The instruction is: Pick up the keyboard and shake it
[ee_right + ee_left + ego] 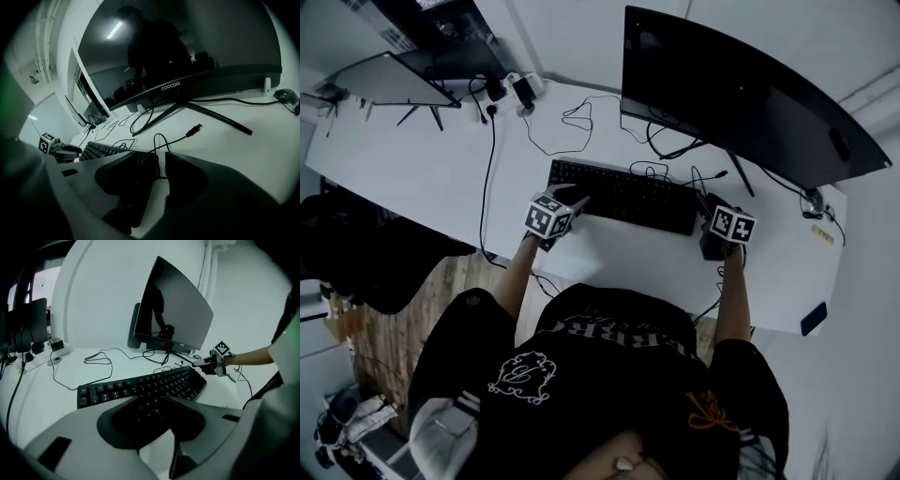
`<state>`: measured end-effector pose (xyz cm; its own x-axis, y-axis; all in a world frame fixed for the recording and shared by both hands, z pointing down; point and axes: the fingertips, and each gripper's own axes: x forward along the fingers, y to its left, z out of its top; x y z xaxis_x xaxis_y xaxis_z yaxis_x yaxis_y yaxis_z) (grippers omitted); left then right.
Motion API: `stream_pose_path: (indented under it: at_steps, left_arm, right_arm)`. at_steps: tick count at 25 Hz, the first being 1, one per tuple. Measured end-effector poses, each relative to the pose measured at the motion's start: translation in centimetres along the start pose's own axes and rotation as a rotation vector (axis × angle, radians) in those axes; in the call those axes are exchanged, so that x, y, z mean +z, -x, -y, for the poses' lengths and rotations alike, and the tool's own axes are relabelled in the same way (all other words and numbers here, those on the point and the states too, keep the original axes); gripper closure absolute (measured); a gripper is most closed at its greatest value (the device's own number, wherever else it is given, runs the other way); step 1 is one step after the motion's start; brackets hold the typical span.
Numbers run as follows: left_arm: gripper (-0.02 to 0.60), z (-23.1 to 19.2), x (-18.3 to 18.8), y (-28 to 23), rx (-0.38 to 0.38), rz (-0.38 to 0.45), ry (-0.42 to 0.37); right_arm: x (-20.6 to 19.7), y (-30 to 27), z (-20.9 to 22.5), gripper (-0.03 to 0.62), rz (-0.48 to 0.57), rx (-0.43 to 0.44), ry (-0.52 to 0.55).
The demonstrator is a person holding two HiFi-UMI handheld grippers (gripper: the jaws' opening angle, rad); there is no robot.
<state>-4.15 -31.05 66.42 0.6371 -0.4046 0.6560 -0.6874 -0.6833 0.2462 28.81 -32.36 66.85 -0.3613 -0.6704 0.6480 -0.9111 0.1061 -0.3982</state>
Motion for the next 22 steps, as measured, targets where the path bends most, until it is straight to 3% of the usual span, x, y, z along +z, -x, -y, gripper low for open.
stream_pose_path:
  at_steps: [10, 17, 22]
  left_arm:
    - [0.419, 2.2, 0.6, 3.4, -0.061, 0.083, -0.002]
    - [0.42, 3.7, -1.0, 6.0, -0.105, 0.122, 0.031]
    - [0.42, 5.9, -1.5, 7.9, -0.133, 0.164, 0.045]
  right_arm:
    - [-0.5, 5.7, -7.9, 0.396, 0.144, 0.079, 0.046]
    - [-4.3, 7.4, -15.0, 0.404, 0.153, 0.079, 0.098]
    - [-6.3, 7.8, -19.7, 0.41, 0.145, 0.148, 0.107]
